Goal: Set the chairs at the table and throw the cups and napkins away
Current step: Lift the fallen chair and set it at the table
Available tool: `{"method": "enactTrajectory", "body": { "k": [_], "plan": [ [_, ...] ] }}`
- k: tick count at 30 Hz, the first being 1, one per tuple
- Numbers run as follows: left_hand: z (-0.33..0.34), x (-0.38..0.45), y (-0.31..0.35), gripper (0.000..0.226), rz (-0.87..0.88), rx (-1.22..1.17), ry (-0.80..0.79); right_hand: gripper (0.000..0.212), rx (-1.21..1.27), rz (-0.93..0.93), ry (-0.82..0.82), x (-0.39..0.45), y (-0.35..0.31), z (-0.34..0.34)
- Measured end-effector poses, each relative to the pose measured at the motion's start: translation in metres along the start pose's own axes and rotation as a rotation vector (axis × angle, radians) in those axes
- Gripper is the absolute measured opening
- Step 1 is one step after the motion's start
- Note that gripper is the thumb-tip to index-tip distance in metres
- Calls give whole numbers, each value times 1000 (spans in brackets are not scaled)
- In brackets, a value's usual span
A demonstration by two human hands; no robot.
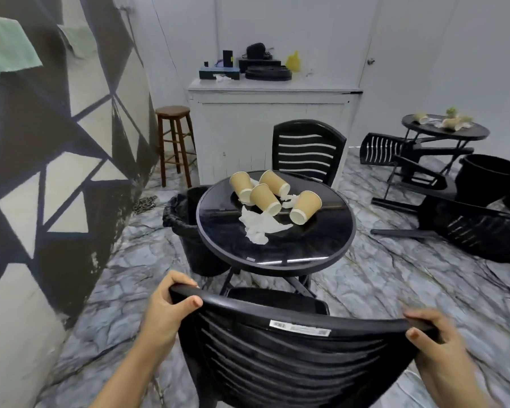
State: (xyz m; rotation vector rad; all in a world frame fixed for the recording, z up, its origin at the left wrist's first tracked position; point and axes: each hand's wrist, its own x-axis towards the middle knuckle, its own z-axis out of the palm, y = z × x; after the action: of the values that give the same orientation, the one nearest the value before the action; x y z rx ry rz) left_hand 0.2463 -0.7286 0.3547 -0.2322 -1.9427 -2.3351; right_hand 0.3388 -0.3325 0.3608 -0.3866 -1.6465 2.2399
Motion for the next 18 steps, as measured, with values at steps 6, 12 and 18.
{"method": "enactTrajectory", "body": {
  "k": [6,12,18],
  "plan": [
    [-46,24,-6,60,-75,32,-203,63,4,-36,109,-38,51,22],
    [-104,35,-20,58,-164,-1,-253,51,-87,-45,97,-64,85,55],
    [-151,11,-41,56,-264,17,-260,44,-185,22,32,-87,110,53]
  ]
}}
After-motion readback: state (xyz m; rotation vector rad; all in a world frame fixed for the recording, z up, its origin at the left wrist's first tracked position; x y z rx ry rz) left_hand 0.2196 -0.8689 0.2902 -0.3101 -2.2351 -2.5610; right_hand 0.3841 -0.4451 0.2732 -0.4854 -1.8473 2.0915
